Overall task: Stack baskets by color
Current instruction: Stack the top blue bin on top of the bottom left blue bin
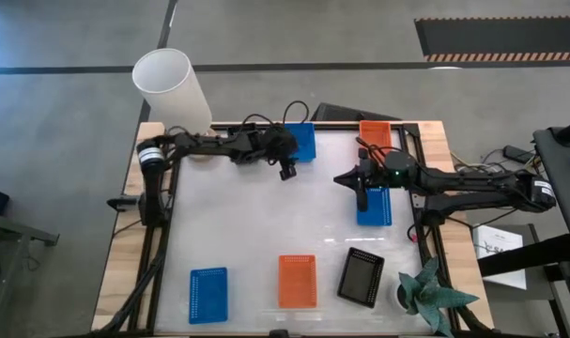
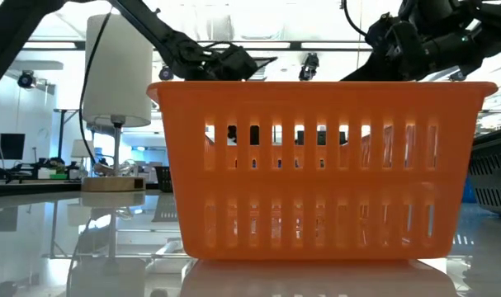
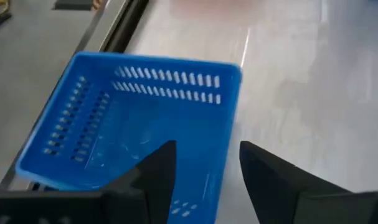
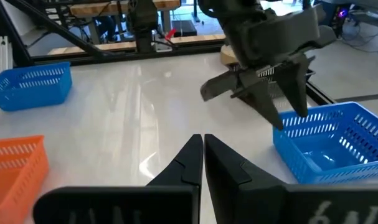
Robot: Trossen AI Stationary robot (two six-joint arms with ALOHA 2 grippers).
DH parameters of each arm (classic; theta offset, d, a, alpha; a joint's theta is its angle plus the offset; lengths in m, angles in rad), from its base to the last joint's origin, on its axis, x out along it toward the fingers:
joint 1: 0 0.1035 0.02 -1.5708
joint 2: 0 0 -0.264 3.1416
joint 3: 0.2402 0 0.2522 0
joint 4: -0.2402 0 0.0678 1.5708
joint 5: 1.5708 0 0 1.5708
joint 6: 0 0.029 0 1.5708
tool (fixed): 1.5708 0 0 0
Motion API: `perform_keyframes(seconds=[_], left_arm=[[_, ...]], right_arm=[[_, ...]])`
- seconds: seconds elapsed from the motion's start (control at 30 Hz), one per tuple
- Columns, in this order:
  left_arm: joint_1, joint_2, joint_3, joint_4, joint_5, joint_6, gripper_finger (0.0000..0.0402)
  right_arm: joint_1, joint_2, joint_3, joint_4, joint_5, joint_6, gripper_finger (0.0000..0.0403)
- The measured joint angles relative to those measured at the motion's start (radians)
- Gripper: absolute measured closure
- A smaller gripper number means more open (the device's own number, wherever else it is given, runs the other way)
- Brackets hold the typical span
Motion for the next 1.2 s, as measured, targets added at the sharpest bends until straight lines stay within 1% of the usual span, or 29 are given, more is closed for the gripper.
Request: perform_keyframes(seconds=[0.13,0.3,0.37,0.47,0.73,0.8,1.0,1.2], left_arm=[[0.005,0.016,0.006,-0.017,0.021,0.043,0.0238],[0.017,0.016,-0.004,-0.052,0.021,0.053,0.0238],[0.021,0.016,-0.011,-0.052,0.021,0.054,0.0244],[0.024,0.016,-0.023,-0.053,0.026,0.07,0.0268],[0.024,0.016,-0.033,-0.053,0.032,0.131,0.0366],[0.024,0.016,-0.021,-0.075,0.034,0.147,0.039],[0.02,-0.017,0.015,-0.158,0.032,0.177,0.0399],[-0.018,-0.119,0.057,-0.293,0.017,0.156,0.04]], right_arm=[[0.0,0.0,-0.003,0.001,0.0,-0.003,0.0394],[0.0,0.0,-0.006,0.0,0.0,-0.012,0.0394],[0.0,0.0,-0.006,0.001,0.0,-0.012,0.0394],[0.0,0.0,-0.004,0.002,0.0,-0.012,0.0394],[0.0,0.0,-0.006,0.015,0.0,-0.015,0.0394],[0.0,0.0,-0.006,0.015,0.0,-0.02,0.0394],[0.0,0.0,-0.007,0.015,0.0,-0.024,0.0394],[0.0,0.001,-0.007,0.018,0.0,-0.023,0.0394]])
